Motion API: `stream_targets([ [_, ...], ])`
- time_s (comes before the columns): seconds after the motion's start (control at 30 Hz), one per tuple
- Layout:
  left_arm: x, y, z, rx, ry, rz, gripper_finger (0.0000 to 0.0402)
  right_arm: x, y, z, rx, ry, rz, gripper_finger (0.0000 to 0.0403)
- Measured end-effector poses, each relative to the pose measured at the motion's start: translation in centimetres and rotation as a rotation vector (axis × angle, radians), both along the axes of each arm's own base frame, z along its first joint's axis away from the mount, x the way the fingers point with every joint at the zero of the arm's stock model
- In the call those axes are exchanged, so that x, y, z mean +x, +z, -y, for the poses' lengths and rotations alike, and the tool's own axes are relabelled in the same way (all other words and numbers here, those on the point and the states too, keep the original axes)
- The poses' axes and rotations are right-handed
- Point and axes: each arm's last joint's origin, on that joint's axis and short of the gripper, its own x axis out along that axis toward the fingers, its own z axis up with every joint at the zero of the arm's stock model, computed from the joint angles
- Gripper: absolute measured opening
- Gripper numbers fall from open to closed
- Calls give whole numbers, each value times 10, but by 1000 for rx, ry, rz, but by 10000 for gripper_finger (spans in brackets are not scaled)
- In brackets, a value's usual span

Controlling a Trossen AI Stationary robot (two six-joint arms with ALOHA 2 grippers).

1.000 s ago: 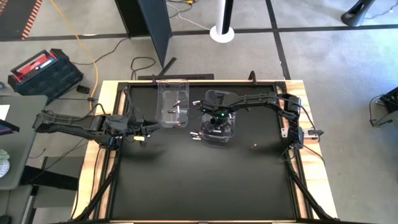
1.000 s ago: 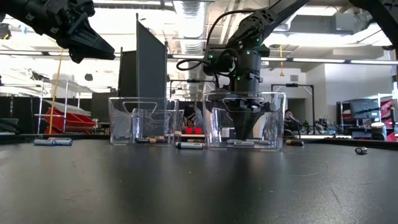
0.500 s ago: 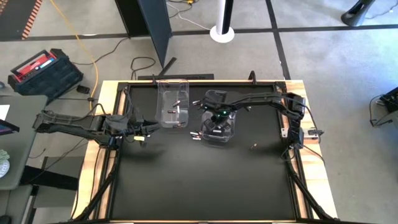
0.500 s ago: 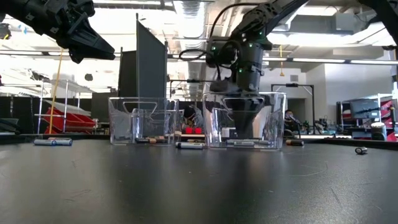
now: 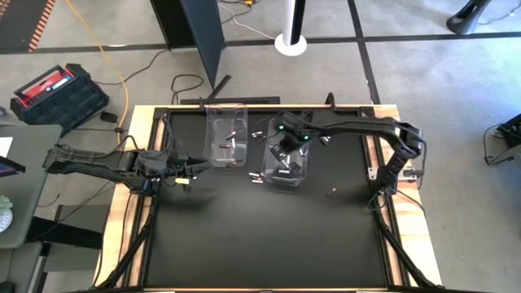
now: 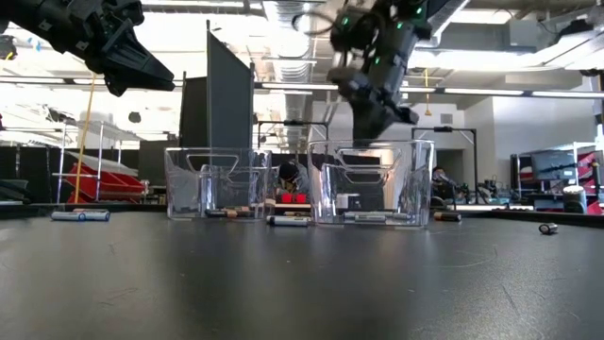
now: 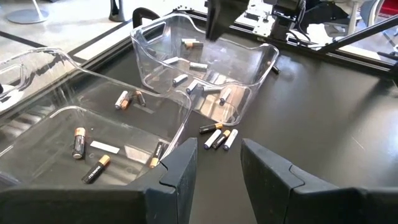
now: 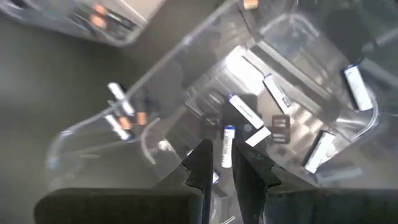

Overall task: Sort batteries
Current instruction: Put the black battery into the left transparent bin

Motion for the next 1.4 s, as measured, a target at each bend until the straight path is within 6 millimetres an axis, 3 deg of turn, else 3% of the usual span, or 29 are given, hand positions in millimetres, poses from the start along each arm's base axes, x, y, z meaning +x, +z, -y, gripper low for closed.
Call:
stream_targets([
  [0.37, 0, 0, 0, 0, 0, 0, 119, -50, 70, -28, -98, 140, 126, 78],
  [0.67, 0, 0, 0, 2, 0, -1, 119, -102, 97, -52, -111, 252, 61, 77],
  [0.97, 0, 0, 0, 20, -6, -10, 119, -139, 84, -71, -10, 362, -280, 84],
  [1.23, 0, -1, 0, 20, -5, -16, 119, -134, 59, -90, -13, 481, -333, 150],
  [1.4, 0, -1, 0, 19, -5, -15, 119, -131, 37, -107, -71, 722, -354, 199],
])
